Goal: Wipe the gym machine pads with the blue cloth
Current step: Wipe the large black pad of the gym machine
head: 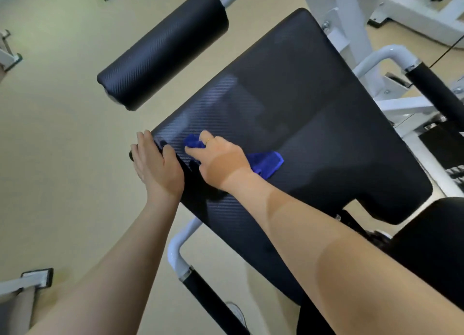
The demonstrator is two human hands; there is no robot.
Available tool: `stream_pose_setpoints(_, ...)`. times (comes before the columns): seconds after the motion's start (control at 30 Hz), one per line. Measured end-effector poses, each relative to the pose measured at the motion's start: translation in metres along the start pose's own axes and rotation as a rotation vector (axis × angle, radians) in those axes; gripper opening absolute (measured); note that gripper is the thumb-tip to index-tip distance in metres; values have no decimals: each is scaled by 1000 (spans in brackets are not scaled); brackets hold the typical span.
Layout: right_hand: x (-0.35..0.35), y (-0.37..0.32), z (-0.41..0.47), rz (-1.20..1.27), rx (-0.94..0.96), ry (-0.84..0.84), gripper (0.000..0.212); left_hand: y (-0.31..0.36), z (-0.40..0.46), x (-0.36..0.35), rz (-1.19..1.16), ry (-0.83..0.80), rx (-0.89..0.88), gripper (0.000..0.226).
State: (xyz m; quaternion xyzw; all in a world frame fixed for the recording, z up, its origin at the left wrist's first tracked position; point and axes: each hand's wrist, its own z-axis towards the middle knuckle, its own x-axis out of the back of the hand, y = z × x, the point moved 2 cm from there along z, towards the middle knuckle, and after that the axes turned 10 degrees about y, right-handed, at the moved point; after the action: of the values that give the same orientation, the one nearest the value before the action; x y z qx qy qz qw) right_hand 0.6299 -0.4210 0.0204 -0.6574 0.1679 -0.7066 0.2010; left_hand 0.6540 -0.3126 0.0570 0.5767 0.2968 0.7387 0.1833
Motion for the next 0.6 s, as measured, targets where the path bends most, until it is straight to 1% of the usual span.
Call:
stream_pose_setpoints(0.03,-7,-6,-14,-19,47,1,44,-5,-7,1,-39,-12,69,41)
stream_pose_setpoints(0.07,-13,-13,-32,-23,83,5,44,-9,-14,2,-82,-27,148,51)
stream_pose_setpoints(0.1,-18,-17,-52,-32,111,-7,44,-13,-24,4,-114,-43,234,54)
stream_pose_setpoints(0.13,-25,-19,-72,-63,154,-76,45,-19,-34,3,-145,-54,314,55)
stream_pose_setpoints(0.17,-32,-19,-93,-107,220,-186,46,-23,-43,2,-181,-63,388,55)
stream_pose_setpoints(0.23,-35,-15,-126,-180,353,-361,48,-33,-62,0,-249,-78,490,60)
stream_pose_setpoints(0.27,-28,-9,-129,-215,366,-380,50,-37,-69,-3,-268,-81,521,62)
stream_pose_setpoints(0.3,-21,2,-124,-240,320,-343,52,-39,-76,-4,-270,-80,539,63)
stream_pose_setpoints(0.4,3,36,-99,-225,-22,-52,52,-47,-90,-11,-286,-80,560,66)
stream_pose_setpoints(0.43,5,42,-97,-201,-107,10,52,-48,-94,-11,-284,-88,566,62)
stream_pose_setpoints(0.5,-6,41,-105,-155,-145,29,51,-51,-103,-10,-236,-116,570,49)
stream_pose_setpoints(0.6,-29,28,-141,-97,-29,-57,45,-47,-117,-3,-127,-181,555,47)
